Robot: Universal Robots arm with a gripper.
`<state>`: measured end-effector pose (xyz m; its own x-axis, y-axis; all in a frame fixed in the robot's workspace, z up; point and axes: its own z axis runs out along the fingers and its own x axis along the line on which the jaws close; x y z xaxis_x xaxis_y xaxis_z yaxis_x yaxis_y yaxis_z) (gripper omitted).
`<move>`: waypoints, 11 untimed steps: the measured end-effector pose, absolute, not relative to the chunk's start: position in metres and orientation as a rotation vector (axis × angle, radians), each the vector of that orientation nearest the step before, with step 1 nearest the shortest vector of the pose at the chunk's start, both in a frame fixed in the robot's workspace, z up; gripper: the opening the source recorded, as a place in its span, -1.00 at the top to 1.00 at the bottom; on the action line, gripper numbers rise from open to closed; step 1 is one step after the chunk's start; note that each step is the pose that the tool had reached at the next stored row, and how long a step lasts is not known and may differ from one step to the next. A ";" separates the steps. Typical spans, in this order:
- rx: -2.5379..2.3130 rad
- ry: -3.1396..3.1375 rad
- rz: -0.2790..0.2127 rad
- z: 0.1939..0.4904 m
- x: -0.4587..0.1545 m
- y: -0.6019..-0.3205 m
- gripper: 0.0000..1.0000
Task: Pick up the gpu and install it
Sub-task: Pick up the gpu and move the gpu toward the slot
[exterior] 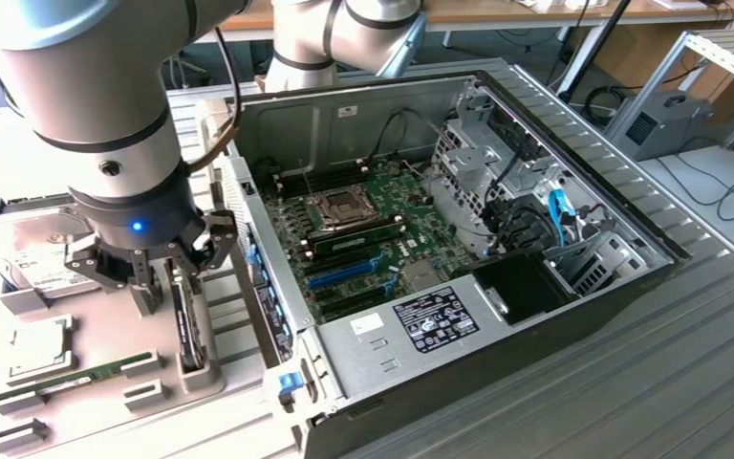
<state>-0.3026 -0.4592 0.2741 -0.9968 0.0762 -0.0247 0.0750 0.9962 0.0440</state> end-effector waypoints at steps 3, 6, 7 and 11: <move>0.118 3.113 0.067 0.271 -0.303 -0.457 0.15; 0.118 3.113 0.067 0.267 -0.303 -0.456 0.15; 0.118 3.113 0.067 0.265 -0.303 -0.456 0.15; 0.118 3.112 0.067 0.259 -0.303 -0.455 0.15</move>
